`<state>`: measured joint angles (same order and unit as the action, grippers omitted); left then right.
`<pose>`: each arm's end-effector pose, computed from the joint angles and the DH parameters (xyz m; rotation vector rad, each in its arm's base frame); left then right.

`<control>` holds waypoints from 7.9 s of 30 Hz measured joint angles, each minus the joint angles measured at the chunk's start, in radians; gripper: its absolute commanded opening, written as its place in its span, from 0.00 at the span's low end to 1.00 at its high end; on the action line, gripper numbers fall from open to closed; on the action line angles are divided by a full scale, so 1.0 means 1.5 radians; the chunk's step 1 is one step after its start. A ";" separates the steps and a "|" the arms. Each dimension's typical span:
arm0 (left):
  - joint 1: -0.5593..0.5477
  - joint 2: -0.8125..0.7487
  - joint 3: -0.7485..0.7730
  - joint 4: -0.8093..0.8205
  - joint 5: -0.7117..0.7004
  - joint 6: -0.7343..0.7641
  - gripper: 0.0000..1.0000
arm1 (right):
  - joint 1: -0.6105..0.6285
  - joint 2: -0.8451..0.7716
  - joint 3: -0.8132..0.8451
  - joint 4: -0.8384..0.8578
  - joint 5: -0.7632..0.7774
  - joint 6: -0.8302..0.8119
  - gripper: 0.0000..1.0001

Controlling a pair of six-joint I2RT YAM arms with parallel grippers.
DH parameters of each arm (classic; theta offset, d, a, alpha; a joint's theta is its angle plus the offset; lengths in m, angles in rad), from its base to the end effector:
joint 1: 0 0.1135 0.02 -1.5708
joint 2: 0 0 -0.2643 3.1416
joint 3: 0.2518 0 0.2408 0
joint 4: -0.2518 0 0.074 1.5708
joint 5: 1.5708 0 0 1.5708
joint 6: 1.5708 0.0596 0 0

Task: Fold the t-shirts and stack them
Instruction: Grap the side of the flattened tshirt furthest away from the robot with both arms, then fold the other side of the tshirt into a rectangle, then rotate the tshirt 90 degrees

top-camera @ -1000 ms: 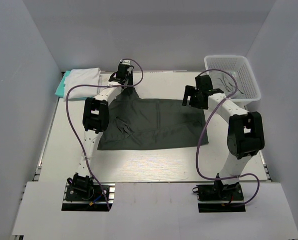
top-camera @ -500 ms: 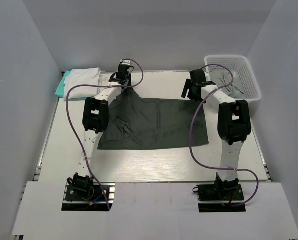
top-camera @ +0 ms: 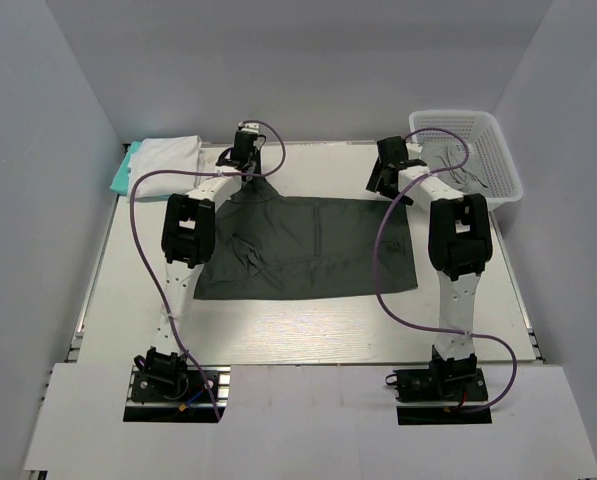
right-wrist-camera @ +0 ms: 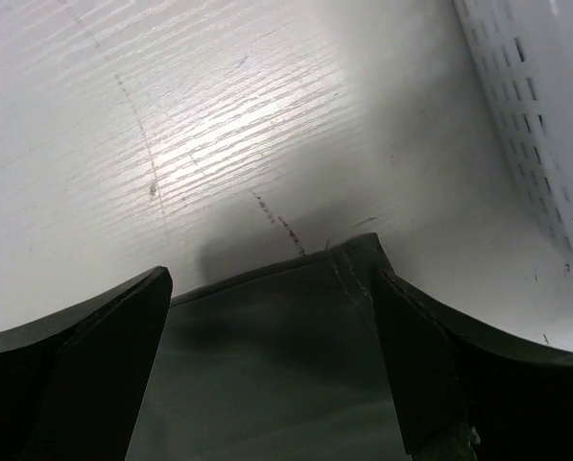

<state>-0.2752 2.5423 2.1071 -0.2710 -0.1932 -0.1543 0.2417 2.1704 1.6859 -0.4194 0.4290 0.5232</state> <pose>0.5572 -0.1455 0.1327 0.0357 2.2610 -0.0083 0.4747 0.0915 0.1754 0.5089 2.3183 -0.1724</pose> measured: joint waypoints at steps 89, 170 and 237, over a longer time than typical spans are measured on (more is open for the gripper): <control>-0.114 -0.805 -0.820 -0.189 -0.092 -0.453 1.00 | 0.005 -0.418 -0.496 0.190 0.061 -0.022 0.60; -0.109 -0.531 -0.706 -0.195 -0.141 -0.442 1.00 | -0.025 -0.446 -0.527 0.276 -0.336 -0.096 0.90; -0.102 -0.370 -0.072 0.068 0.044 -0.134 1.00 | 0.515 -0.694 -0.646 0.072 -0.386 -0.038 0.90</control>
<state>-0.4290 1.9873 1.9995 -0.1692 -0.1268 -0.3546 1.0145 1.1301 0.7162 -0.3111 -0.1505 0.4660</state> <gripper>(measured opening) 0.997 0.900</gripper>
